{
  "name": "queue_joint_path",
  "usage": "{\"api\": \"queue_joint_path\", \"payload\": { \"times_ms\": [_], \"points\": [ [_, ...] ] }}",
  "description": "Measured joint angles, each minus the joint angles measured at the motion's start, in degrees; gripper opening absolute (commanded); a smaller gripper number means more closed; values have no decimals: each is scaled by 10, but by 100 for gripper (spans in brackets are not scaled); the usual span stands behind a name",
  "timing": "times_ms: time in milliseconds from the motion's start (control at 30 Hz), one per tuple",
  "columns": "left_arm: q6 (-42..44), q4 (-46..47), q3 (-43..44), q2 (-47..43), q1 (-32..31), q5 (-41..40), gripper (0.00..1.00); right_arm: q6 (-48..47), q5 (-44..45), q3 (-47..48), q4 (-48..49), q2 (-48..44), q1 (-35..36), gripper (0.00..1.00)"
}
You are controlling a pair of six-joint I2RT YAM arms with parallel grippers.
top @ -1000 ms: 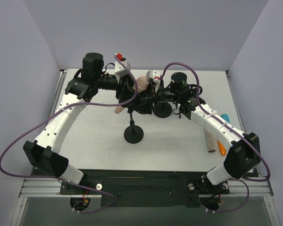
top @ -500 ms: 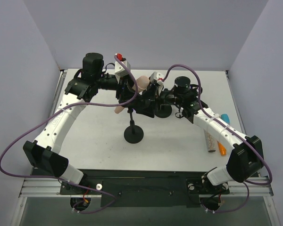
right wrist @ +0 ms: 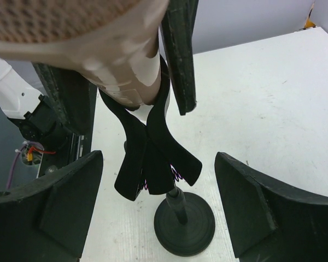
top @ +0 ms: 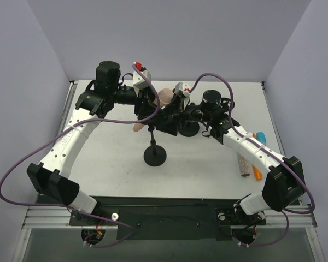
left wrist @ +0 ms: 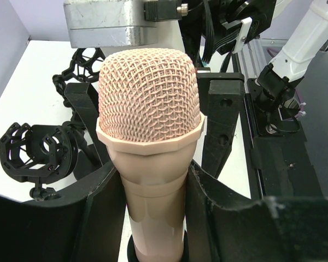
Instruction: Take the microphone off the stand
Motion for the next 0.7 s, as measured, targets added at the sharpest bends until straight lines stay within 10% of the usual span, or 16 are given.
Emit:
{"api": "queue_joint_path", "payload": {
  "times_ms": [233, 433, 700],
  "points": [
    [-1, 1, 0, 0, 0, 0, 10, -13, -12, 9, -11, 8, 5, 50],
    [-5, 3, 1, 1, 0, 0, 9, -53, -15, 28, -59, 12, 3, 0],
    [-15, 2, 10, 5, 0, -1, 8, -83, -13, 50, -113, 12, 2, 0]
  ]
}}
